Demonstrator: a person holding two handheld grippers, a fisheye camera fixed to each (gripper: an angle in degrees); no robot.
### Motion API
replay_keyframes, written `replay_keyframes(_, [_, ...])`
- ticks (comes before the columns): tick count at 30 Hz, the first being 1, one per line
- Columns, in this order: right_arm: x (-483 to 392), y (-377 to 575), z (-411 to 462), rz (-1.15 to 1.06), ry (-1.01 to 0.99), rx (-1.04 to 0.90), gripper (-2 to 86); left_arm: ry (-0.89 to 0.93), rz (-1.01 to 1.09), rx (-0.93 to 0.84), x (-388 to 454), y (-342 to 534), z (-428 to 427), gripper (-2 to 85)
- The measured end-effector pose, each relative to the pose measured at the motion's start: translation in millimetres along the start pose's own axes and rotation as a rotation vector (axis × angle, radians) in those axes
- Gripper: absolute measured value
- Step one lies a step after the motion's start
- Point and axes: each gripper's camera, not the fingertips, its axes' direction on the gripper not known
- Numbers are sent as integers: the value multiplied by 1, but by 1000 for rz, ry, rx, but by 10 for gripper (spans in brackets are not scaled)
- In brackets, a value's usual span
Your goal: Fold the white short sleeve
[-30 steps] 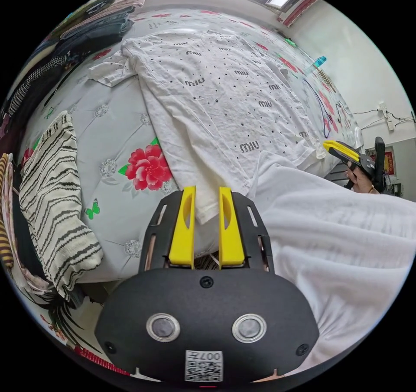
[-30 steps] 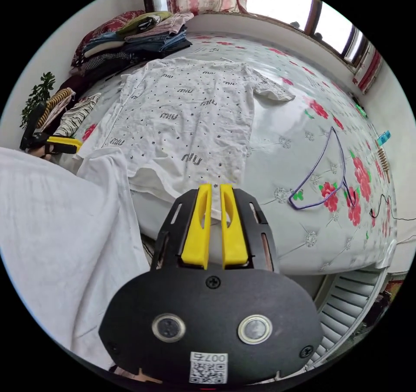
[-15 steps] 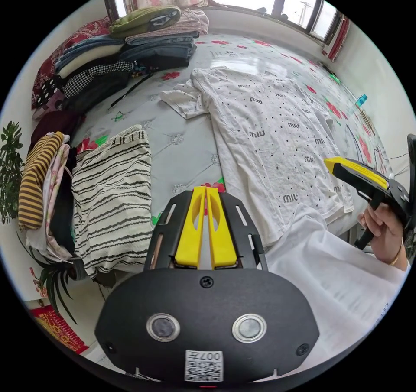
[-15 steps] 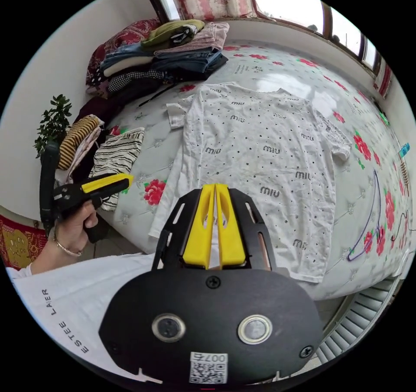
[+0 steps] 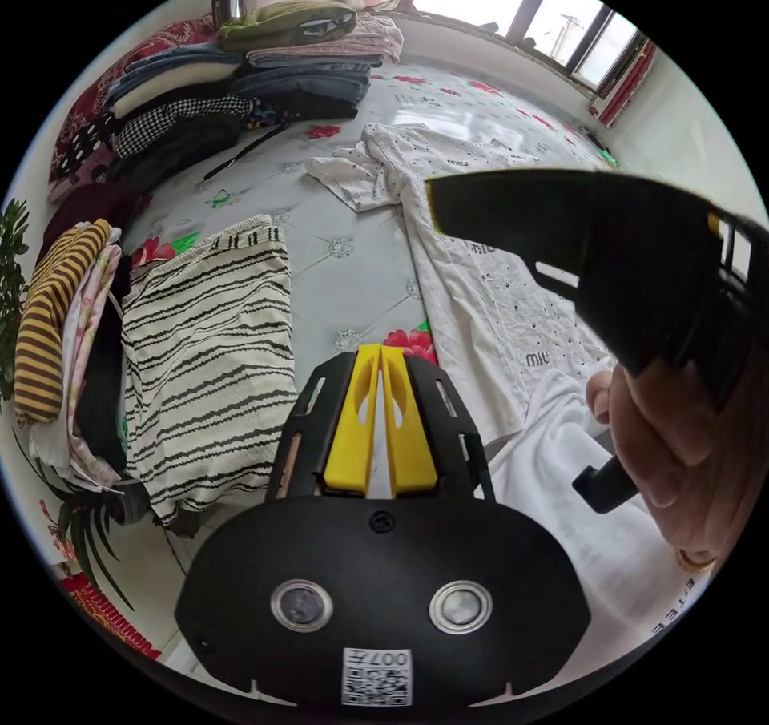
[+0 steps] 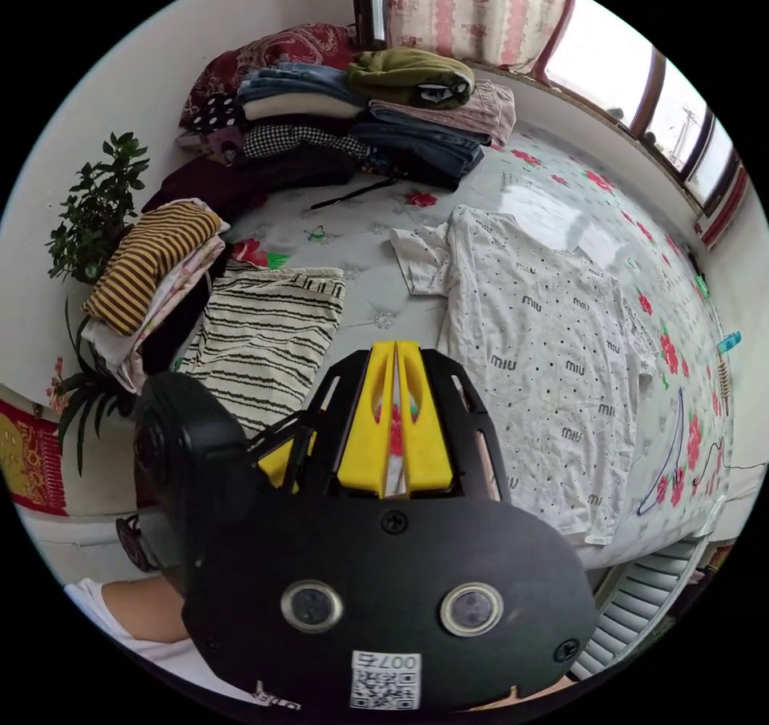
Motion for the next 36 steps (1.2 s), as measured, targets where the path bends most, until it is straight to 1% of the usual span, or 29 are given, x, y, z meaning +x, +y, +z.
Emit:
replay_keyframes(3, [-6, 0, 3, 0, -72, 20, -2, 12, 7, 5, -10, 5, -5, -10])
replay_keyframes(6, [-10, 0, 10, -8, -101, 16, -2, 19, 10, 1, -20, 8, -7, -10])
replay_keyframes(13, [-26, 3, 18, -27, -69, 23, -2, 57, 5, 1, -36, 11, -14, -10])
replay_keyframes(15, [-27, 5, 14, -30, -75, 50, -2, 73, 5, -8, -38, 11, -15, -10])
replay_keyframes(19, [-26, 12, 6, -36, -97, 99, -2, 7, 23, -14, -39, 11, -17, -10])
replay_keyframes(22, [-26, 15, 3, -35, -91, 110, -2, -2, 8, -39, -40, 9, -14, -10])
replay_keyframes(27, [-30, 16, 4, -26, -7, 117, -2, -25, 17, -50, -40, 5, -12, -10])
replay_keyframes(34, [-24, 20, 9, -1, 19, 92, -2, -48, 34, -77, -36, 1, -9, -10])
replay_keyframes(36, [-26, 21, 8, 3, 47, 94, -2, -18, 32, -80, -36, 0, -8, -10])
